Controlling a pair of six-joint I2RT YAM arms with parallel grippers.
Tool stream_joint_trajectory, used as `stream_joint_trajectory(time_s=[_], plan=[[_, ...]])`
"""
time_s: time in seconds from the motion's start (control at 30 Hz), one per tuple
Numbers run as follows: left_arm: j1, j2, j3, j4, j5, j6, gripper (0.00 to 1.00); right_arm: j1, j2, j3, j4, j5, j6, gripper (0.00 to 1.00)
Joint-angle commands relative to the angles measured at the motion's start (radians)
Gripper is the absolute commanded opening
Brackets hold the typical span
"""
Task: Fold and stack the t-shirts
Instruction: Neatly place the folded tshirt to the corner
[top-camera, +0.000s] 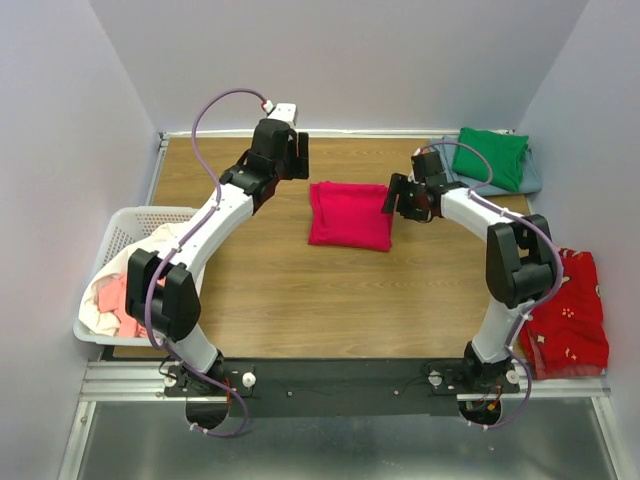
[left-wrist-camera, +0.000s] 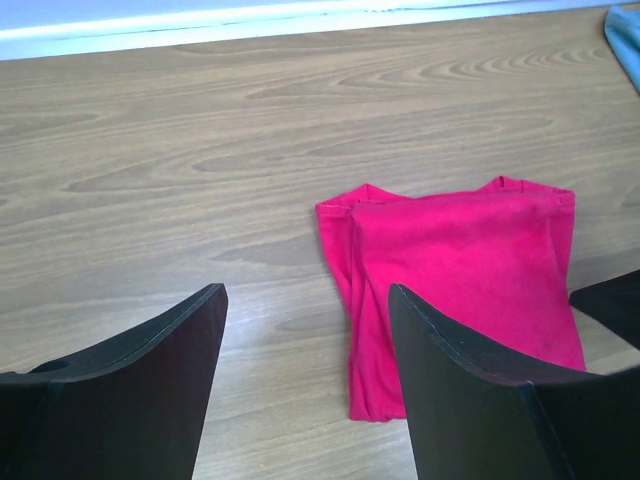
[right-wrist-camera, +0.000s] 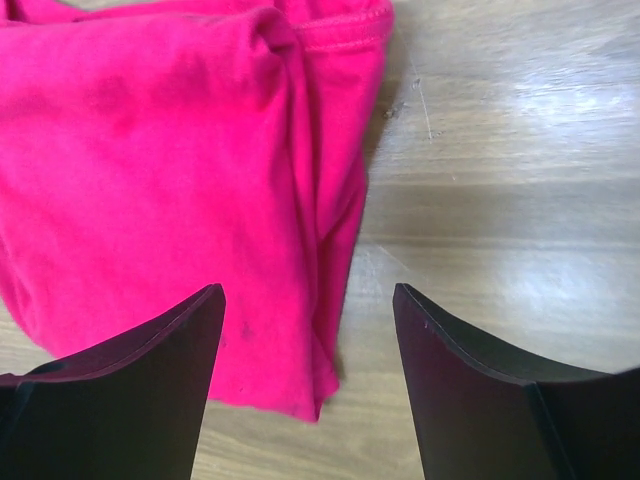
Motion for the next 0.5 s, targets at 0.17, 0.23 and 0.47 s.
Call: stream_joint_trajectory(time_s=[0.17,0.23,0.47], plan=[[0.05,-0.06,-0.003,0.002,0.053,-0.018,0.75,-0.056,0.099,-0.061,0.161,-0.185,0.033,0.79],[0.064,-0.059,-0.002,0.001,0.064,-0.019,0.75,-0.065,0.118,-0.068,0.187,-0.209,0.034,0.8],[0.097,-0.053,0.015,-0.007,0.09,-0.025,0.75,-0.076,0.208,-0.093,0.252,-0.378,0.063,0.76]])
